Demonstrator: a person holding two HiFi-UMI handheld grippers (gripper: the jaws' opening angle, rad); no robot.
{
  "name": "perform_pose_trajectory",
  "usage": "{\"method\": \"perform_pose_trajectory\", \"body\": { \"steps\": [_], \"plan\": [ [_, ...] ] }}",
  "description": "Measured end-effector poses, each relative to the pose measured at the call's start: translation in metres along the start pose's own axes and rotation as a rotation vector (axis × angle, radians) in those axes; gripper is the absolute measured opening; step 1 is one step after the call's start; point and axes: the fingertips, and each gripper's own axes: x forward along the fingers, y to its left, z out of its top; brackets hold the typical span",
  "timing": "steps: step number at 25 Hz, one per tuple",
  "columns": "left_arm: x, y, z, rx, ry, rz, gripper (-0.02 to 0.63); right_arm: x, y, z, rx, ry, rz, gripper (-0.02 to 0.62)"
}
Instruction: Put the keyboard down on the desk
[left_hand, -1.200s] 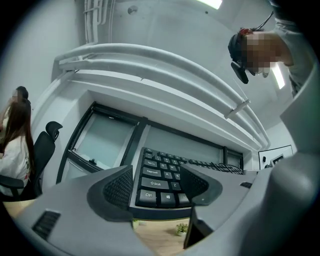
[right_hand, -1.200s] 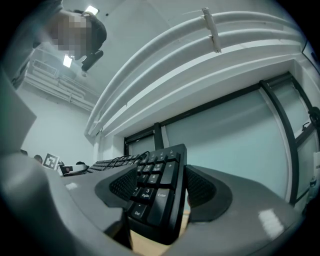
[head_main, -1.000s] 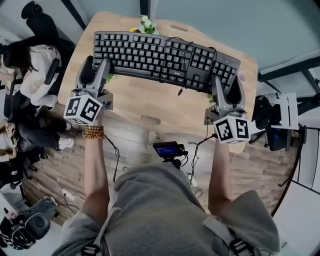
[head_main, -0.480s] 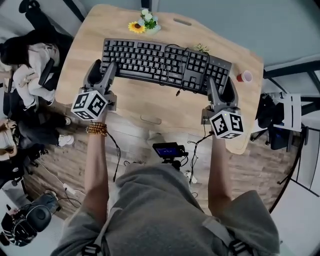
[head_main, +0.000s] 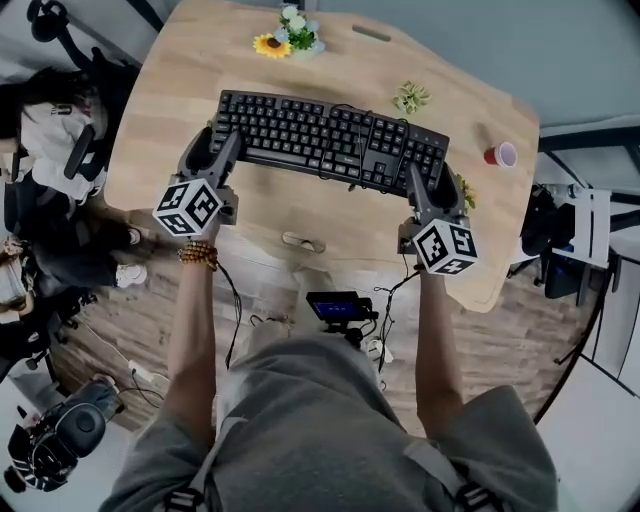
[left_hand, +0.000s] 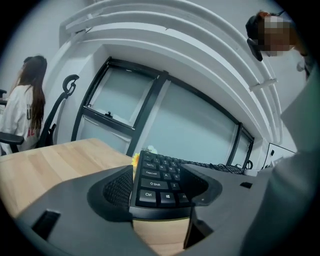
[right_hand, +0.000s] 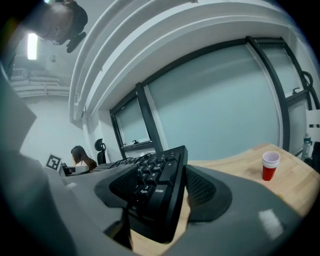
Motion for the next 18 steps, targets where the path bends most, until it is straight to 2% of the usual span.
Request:
{"method": "perform_pose_trajectory", "body": {
  "steps": [18],
  "plan": [
    [0.056, 0.049, -0.131, -0.067, 0.253, 0.053, 0.293, 0.05, -0.068, -0.125, 0.093, 0.217, -0.075, 0.298]
  ]
}}
